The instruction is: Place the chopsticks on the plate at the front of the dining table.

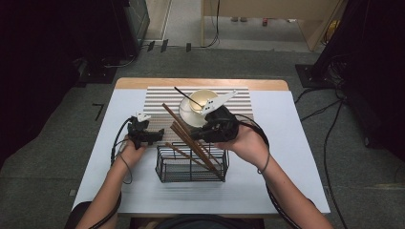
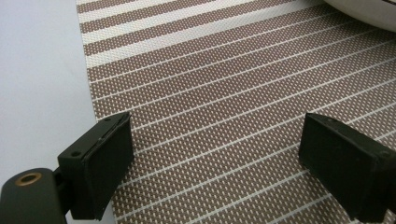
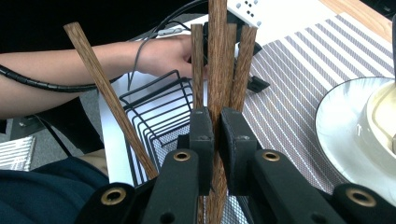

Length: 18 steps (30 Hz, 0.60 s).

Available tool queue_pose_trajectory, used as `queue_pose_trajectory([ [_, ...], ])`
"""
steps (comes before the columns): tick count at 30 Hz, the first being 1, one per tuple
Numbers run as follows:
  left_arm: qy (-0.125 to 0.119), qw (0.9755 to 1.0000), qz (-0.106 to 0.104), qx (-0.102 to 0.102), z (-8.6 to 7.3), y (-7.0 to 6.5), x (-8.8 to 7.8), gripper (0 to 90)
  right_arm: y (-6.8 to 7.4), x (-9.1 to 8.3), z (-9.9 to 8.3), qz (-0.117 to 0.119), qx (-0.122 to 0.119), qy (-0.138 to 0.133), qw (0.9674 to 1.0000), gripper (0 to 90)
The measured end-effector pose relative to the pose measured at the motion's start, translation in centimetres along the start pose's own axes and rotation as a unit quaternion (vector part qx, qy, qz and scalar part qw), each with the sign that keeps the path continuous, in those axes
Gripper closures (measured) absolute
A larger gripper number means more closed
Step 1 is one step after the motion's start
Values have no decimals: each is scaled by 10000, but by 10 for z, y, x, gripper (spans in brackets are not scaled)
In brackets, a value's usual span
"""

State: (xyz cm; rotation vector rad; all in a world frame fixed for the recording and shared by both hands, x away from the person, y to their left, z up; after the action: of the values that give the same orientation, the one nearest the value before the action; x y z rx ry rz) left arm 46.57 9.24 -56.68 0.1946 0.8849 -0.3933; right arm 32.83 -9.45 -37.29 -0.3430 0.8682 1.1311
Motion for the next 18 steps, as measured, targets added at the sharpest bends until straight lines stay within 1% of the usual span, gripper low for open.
queue_pose_trajectory([
  [7, -3, 10000, -4, -13, 0, 0, 0, 102, 0, -5, 7, -10, 11, 42, 10000, 852],
  [18, 7, 10000, 0, -5, 0, 0, 0, 102, -2, -8, 19, -22, -43, 94, 9999, 852],
])
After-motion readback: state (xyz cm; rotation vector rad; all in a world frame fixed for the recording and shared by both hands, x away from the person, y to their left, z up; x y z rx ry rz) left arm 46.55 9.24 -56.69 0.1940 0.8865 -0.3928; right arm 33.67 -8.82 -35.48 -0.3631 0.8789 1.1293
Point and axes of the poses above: each handheld gripper's, and its own axes: x roughly forward along the jaws, z roughly out of its top, y roughly to its left, the point moved 10 cm from there along x, roughly forward along the jaws, and after that the axes turned 8 degrees about y, right-handed, at the moved point
